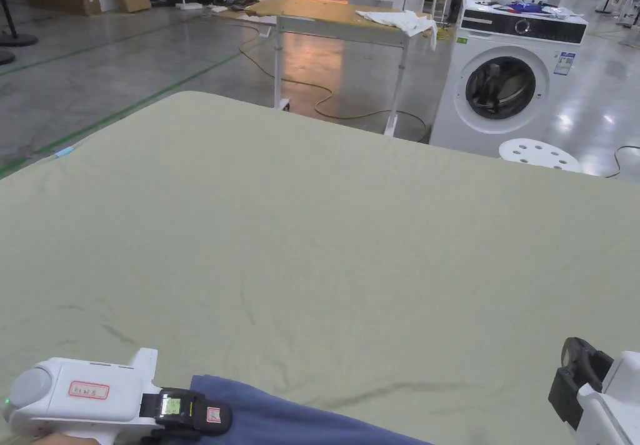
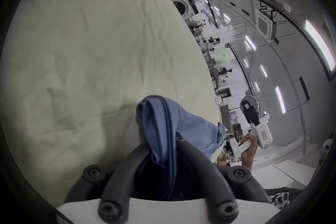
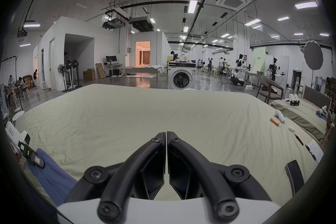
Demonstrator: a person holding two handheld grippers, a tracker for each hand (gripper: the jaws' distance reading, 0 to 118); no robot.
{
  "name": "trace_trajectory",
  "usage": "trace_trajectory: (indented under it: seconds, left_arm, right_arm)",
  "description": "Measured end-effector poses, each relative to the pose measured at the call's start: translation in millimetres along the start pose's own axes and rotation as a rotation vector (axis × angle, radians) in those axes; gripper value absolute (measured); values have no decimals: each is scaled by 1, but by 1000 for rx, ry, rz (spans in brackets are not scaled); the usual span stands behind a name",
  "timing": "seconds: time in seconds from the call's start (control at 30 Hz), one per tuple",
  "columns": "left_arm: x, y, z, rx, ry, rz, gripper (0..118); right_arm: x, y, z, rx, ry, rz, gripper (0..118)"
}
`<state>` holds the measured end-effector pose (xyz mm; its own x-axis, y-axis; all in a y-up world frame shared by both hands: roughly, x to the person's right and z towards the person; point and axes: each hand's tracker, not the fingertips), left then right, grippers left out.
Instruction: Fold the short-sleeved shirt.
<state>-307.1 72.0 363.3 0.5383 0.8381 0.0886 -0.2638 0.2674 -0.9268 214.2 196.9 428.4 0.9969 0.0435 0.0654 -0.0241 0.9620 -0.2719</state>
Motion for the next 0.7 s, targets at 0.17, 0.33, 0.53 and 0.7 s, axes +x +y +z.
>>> trace_trajectory:
  seconds: [0.17,0.33,0.53,0.7]
  left_arm:
    - [31,11,16,3,29,-23,4]
    - [62,27,40,6,108,-103,4]
    - [71,52,95,72,287,-103,4]
    - [86,54,116,67,459,-110,4]
  right_arm:
    - [5,1,1,1,-3,8,0]
    - [9,2,1,1,-6,1,0]
    - [12,0,0,0,4,-11,0]
    - [10,0,-1,5,22,-12,0]
